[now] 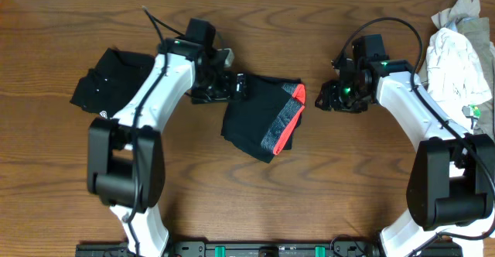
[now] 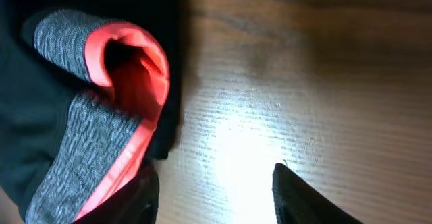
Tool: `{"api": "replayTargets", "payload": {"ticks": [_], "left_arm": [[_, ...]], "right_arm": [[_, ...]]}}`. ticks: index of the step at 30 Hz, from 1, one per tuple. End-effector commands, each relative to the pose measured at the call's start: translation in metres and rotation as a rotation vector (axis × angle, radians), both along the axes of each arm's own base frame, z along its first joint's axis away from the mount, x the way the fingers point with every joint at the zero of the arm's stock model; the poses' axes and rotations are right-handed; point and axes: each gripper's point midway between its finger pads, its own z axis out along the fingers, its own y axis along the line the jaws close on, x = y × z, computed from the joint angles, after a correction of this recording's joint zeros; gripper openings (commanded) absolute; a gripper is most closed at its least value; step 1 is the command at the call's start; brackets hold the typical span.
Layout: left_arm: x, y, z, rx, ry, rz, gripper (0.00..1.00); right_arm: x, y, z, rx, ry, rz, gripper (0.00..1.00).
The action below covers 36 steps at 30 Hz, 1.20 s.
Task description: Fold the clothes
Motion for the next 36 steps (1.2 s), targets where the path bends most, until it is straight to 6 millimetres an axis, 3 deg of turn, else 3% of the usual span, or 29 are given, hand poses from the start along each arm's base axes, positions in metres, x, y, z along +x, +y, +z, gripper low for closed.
{"api": "replayTargets", "payload": {"ticks": [1, 7, 12, 17, 19, 21, 22, 26, 31, 36], "left_arm": [[-0.014, -0.024, -0.032, -0.139, 0.142, -0.027, 0.98], [-0.023, -0.026, -0.066, -0.143, 0.243, -0.021, 0.98], [-0.026, -0.033, -0.066, -0.191, 0.272, -0.022, 0.99], [-0.030, -0.042, -0.058, -0.259, 0.293, -0.027, 0.73], [-0.031, -0.047, -0.053, -0.304, 0.309, -0.028, 0.48], [-0.032, -0.051, -0.048, -0.341, 0.319, -0.027, 0.14], [-0.032, -0.052, -0.045, -0.357, 0.320, -0.029, 0.06], [-0.026, -0.050, -0.031, -0.393, 0.292, -0.034, 0.06], [0.000, -0.018, 0.017, -0.410, 0.141, 0.025, 0.06], [0.027, 0.056, 0.075, -0.333, -0.090, 0.167, 0.06]], "right_arm": [[-0.002, 0.002, 0.006, 0.015, -0.003, 0.011, 0.54], [-0.010, 0.001, 0.004, 0.010, 0.029, 0.018, 0.54], [-0.009, 0.001, 0.004, 0.011, 0.024, 0.017, 0.55], [-0.008, 0.001, 0.004, 0.010, 0.020, 0.017, 0.56], [-0.008, 0.001, 0.004, 0.010, 0.020, 0.017, 0.56], [-0.008, 0.001, 0.004, 0.008, 0.020, 0.017, 0.56], [-0.008, 0.001, 0.004, 0.007, 0.020, 0.016, 0.56], [-0.008, 0.001, 0.004, 0.007, 0.021, 0.016, 0.57], [-0.010, 0.000, 0.004, 0.006, 0.028, 0.016, 0.58], [-0.010, 0.000, 0.004, 0.006, 0.030, 0.016, 0.58]]}}
